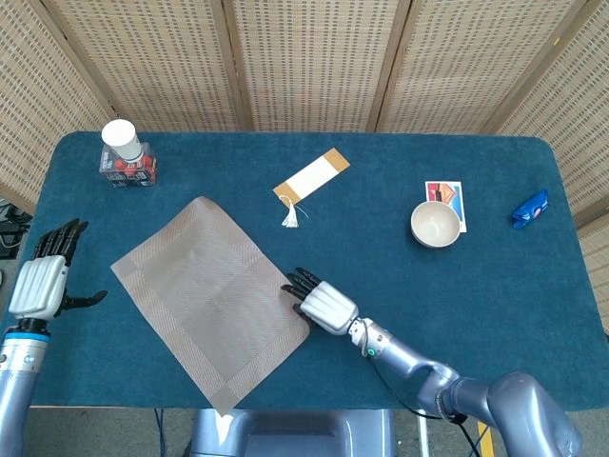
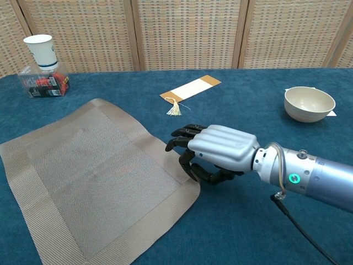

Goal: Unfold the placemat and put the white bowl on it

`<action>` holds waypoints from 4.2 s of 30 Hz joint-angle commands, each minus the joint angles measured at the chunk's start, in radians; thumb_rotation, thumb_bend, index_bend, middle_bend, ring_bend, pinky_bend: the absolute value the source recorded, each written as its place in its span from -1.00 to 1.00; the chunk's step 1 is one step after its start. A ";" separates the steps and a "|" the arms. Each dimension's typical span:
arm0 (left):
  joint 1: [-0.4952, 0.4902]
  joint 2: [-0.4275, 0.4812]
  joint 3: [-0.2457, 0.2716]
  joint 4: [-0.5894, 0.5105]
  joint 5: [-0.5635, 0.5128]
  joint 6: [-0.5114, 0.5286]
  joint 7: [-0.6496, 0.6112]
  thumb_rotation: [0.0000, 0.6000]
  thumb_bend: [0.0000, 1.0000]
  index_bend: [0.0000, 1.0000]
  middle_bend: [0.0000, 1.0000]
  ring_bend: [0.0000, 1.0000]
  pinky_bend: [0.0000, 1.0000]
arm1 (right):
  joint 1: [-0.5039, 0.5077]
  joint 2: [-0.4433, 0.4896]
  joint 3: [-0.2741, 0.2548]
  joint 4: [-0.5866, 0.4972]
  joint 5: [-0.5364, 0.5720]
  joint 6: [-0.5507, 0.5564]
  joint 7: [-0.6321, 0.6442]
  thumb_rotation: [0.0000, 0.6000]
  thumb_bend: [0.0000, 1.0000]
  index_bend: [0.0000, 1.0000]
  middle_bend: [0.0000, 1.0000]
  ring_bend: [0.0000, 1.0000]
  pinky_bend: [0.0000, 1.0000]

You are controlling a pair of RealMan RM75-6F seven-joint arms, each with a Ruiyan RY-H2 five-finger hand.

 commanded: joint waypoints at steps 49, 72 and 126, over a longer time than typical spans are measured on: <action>-0.019 -0.014 -0.001 0.021 -0.019 -0.042 0.010 1.00 -1.00 -1.00 -1.00 -1.00 -1.00 | 0.086 0.136 -0.015 0.409 -0.091 0.133 -0.417 1.00 -1.00 -1.00 -1.00 -1.00 -1.00; -0.068 -0.160 0.222 0.228 0.345 -0.187 -0.106 1.00 -1.00 -1.00 -1.00 -1.00 -1.00 | -0.466 0.536 0.018 -0.326 0.196 0.531 -0.252 1.00 -1.00 -0.90 -1.00 -1.00 -1.00; -0.094 -0.455 0.231 0.457 0.385 -0.161 -0.056 1.00 -0.58 -0.39 -1.00 -1.00 -1.00 | -0.668 0.565 0.089 -0.417 0.127 0.612 -0.106 1.00 -1.00 -0.87 -1.00 -1.00 -1.00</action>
